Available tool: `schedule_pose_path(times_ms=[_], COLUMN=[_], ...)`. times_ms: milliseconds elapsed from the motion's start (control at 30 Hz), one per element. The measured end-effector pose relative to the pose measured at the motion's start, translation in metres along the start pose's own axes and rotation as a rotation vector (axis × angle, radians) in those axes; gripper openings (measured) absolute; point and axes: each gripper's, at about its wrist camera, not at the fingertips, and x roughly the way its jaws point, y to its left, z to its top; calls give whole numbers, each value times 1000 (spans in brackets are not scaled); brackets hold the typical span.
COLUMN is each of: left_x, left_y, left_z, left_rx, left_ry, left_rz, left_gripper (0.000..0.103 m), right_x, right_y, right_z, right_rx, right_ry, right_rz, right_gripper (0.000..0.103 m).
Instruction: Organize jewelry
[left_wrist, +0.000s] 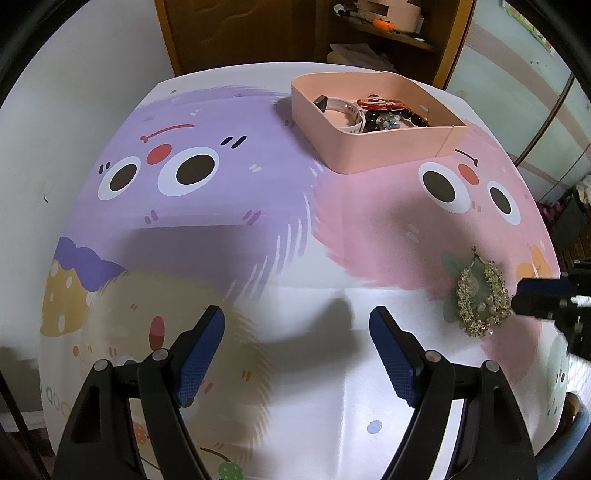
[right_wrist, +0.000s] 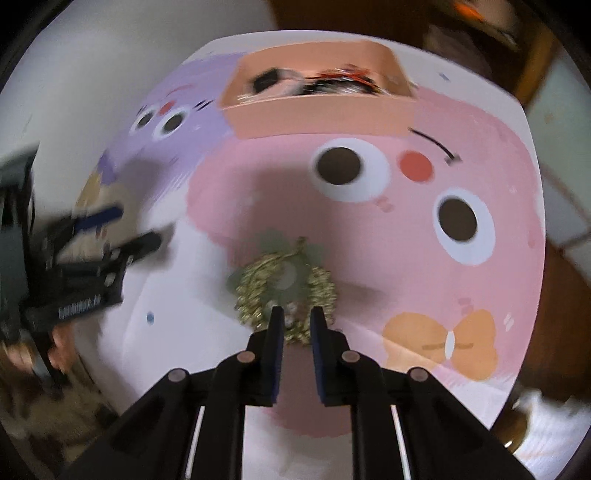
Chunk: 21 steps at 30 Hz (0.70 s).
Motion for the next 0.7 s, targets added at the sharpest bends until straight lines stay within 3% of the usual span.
schedule_pose_path(times_ms=[267,700], left_x=[0,4], left_y=[3,8], left_z=[0,1], left_rx=[-14,-27], left_ry=[4,19], left_rz=[0,-6], left_gripper=[79,79], right_x=[8,19], right_y=[49,50], right_z=[-15,-20], right_rx=[-375,-567], right_ry=[32,67], right_rz=[-126,-180], right_gripper=[14,14])
